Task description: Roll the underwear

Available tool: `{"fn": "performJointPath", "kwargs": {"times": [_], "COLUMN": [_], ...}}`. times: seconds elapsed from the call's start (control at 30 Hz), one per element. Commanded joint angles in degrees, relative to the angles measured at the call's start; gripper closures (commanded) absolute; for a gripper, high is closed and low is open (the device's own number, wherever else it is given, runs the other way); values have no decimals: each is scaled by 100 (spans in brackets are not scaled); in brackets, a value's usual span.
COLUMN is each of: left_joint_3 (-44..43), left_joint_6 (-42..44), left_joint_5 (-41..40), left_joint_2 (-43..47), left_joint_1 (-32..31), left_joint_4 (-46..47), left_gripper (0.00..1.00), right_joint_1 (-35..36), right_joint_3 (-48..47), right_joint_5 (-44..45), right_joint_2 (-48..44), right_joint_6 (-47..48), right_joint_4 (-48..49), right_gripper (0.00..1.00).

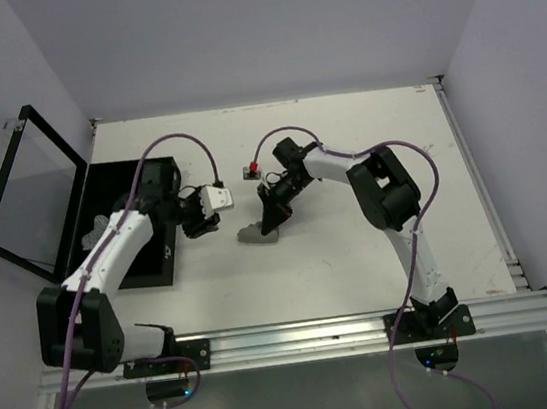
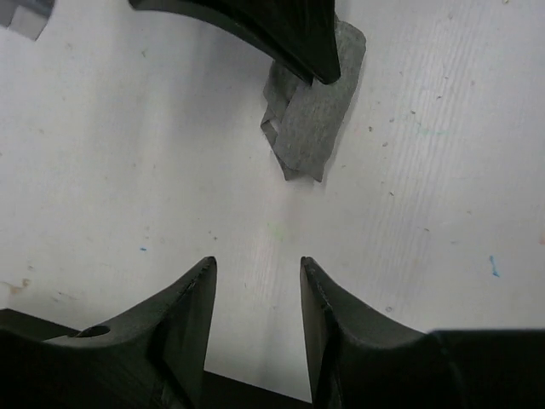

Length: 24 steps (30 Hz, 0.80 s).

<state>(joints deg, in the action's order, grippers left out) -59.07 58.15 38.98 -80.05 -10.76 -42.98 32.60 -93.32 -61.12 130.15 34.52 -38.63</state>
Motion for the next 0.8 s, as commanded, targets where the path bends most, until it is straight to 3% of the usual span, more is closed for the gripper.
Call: {"fn": "performJointPath", "kwargs": {"times": [0.0,0.13,0.27,0.77], "left_joint_3": [965,1740,2004,1996], "left_joint_6": [-198,-287,-182,-5], "left_joint_5": [-1031,-2094,-2456,-2940], "left_joint_2": [700,1027,808,-448], "left_joint_1": [-723,-1690,-2420,-3538], "left_joint_4": [1887,2847,3365,4402], "left_gripper": [53,51,51,48], "right_joint_1": [-52,-166,-315,-368], "right_joint_3": [-274,-494,-600,-380], "right_joint_5": [-83,-198,-190,355], "right_joint_2": [766,1187,1416,1584], "right_joint_6": [-200,-717,-1114,-1984], "right_joint_4": [-1059,-1006,-813,-136], "right_gripper": [100,100,100,100]}}
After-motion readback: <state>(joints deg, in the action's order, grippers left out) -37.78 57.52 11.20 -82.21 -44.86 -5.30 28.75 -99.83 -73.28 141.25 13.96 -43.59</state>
